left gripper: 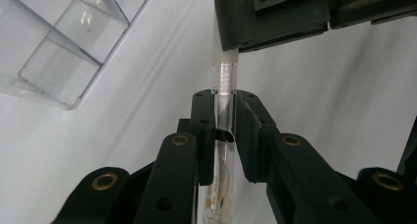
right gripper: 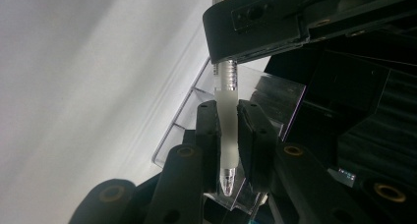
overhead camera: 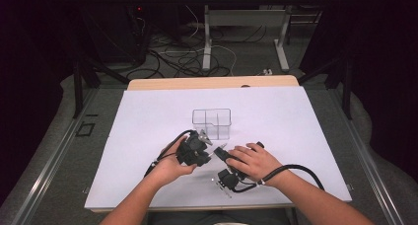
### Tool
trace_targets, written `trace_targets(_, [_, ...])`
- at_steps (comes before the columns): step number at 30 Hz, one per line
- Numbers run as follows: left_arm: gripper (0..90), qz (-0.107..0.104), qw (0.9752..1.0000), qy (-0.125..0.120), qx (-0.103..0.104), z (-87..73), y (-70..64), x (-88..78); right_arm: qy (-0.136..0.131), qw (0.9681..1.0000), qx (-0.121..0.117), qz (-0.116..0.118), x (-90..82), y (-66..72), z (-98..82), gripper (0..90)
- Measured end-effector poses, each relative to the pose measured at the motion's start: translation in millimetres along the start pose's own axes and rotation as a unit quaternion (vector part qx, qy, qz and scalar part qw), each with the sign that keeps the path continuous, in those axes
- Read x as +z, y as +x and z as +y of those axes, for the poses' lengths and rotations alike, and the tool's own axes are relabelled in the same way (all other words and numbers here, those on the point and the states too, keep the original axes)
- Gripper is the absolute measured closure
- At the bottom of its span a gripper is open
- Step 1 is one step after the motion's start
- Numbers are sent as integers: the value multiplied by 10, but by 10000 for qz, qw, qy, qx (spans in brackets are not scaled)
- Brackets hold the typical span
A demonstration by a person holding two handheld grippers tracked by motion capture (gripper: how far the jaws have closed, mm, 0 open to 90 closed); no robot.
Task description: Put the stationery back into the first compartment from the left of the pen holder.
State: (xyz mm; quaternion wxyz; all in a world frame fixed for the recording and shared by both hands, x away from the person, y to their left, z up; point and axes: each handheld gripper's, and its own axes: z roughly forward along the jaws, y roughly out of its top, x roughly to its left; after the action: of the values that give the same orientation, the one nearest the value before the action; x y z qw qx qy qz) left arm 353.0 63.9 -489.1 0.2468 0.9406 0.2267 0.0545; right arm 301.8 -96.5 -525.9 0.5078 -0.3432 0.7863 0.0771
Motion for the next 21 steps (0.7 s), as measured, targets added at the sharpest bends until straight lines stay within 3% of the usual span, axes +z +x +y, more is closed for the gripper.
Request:
trace_targets(6, [796,-17,9999,-110,-35,-8,11,-10,-11,9999,163,-10,-4,-20,-14,779])
trace_targets(13, [797,67,9995,-268,-167,-9,45,-46,27,9960,891,-104,-28,-84,-88,665])
trace_targets(15, [797,93,9991,-324,-256,-9,61,-63,6,9928,1196,-58,-31,-92,-142,620])
trace_targets(19, [797,143,9978,-499,-412,-3,92,-102,-5,9865,1624,-217,-50,-86,-265,530])
trace_targets(20, [797,137,9973,-543,-473,1,103,-114,-1,9836,1799,-91,-69,-88,-290,527])
trace_targets(21, [797,165,9969,-600,-485,3,109,-117,-38,9771,2124,-123,-84,-75,-325,527])
